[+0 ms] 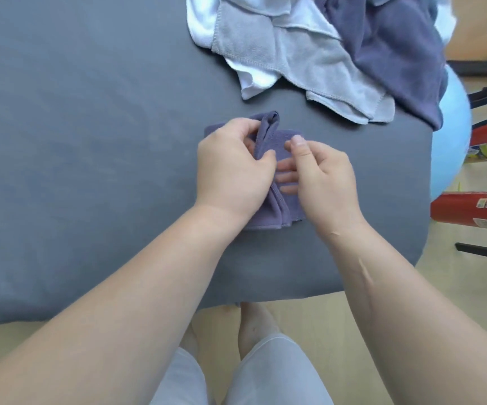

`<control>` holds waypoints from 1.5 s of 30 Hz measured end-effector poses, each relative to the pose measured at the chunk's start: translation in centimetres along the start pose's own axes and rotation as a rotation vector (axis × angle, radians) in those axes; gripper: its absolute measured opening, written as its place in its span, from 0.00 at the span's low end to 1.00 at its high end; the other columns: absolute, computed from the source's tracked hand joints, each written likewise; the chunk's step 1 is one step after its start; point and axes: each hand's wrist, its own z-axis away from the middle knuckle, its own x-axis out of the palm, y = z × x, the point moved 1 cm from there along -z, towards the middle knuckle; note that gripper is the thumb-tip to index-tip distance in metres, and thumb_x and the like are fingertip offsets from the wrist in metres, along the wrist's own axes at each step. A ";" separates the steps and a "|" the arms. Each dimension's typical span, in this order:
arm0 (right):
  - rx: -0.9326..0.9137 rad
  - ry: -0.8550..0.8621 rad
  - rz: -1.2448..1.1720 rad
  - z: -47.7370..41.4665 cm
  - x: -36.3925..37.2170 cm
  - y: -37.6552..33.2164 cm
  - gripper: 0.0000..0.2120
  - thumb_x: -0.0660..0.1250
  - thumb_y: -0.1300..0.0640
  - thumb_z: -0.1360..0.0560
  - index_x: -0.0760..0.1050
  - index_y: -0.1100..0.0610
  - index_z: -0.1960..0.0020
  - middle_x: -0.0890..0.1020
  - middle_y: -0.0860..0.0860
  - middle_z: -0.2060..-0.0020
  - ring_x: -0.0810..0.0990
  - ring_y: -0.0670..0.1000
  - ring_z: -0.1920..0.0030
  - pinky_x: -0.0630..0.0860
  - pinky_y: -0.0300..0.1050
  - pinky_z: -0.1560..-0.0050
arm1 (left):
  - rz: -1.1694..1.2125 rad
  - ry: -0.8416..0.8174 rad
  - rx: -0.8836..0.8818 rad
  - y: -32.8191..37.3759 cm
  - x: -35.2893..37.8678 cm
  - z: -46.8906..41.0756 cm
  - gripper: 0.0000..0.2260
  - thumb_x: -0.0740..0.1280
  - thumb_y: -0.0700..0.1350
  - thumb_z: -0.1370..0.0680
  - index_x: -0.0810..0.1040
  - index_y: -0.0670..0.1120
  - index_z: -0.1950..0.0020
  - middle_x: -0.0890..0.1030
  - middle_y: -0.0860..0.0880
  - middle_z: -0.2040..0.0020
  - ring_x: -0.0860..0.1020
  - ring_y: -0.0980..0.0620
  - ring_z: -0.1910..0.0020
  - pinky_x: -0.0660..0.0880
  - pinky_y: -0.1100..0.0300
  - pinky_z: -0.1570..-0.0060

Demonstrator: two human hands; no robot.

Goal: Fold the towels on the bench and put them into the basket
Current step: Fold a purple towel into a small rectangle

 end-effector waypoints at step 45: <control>-0.553 -0.277 1.200 -4.0 1.1 6.2 0.43 0.38 0.28 0.23 0.44 0.55 0.17 0.43 0.51 0.18 0.39 0.54 0.19 0.40 0.65 0.22 | -1.021 -0.326 0.242 -7.4 5.0 -0.3 0.47 0.48 0.69 0.29 0.36 0.42 0.20 0.32 0.41 0.20 0.31 0.42 0.22 0.38 0.36 0.25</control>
